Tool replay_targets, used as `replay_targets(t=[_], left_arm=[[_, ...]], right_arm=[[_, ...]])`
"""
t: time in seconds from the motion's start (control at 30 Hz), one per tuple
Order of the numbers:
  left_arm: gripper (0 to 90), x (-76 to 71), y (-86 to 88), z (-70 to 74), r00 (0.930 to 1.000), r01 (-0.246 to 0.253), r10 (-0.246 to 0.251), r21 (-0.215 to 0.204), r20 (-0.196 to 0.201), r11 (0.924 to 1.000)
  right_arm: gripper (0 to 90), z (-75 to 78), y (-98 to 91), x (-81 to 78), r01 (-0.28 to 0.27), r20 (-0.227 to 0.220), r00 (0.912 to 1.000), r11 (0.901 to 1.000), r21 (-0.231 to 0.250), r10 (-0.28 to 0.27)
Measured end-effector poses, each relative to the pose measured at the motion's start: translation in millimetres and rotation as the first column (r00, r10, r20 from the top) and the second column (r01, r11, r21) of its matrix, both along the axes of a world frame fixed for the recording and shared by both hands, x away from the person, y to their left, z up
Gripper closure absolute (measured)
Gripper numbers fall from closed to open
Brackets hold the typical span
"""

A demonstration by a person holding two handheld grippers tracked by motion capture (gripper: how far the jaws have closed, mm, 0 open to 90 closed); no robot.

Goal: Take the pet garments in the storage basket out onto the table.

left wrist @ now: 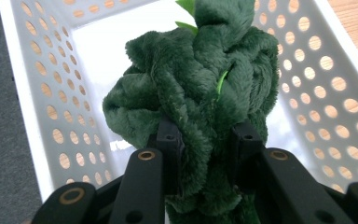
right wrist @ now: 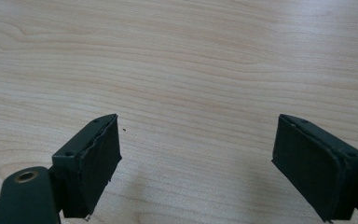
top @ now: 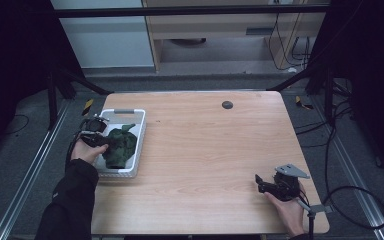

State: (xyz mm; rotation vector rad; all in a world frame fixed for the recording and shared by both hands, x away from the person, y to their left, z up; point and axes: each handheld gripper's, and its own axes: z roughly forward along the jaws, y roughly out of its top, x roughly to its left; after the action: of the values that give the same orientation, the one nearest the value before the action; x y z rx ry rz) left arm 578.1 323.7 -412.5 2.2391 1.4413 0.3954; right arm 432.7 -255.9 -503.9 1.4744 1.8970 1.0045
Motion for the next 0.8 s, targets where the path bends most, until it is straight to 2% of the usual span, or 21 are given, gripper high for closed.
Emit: replay_targets(t=[0.07,0.4,0.63,0.8], left_arm=[[70.4,-2.0,-0.2,4.4,1.0000,0.007,-0.007,0.003,0.004,1.0000],[70.6,-16.5,1.3,35.1,0.9963,0.034,-0.033,-0.008,0.079,0.9994],[70.6,-31.9,1.2,62.4,0.9880,0.082,-0.081,-0.001,0.131,0.9966],[70.6,-43.3,2.6,79.9,0.9779,0.116,-0.113,-0.005,0.176,0.9932]], right_arm=[[14.8,0.0,-0.1,0.0,-0.001,0.000,1.0000,1.0000,-0.001,0.001],[14.8,0.0,0.0,-0.2,0.000,0.000,1.0000,1.0000,-0.003,0.000],[14.8,0.0,0.1,-0.2,0.001,0.000,1.0000,1.0000,-0.004,-0.001],[14.8,0.1,0.0,-0.3,0.002,0.000,1.0000,1.0000,-0.005,-0.002]])
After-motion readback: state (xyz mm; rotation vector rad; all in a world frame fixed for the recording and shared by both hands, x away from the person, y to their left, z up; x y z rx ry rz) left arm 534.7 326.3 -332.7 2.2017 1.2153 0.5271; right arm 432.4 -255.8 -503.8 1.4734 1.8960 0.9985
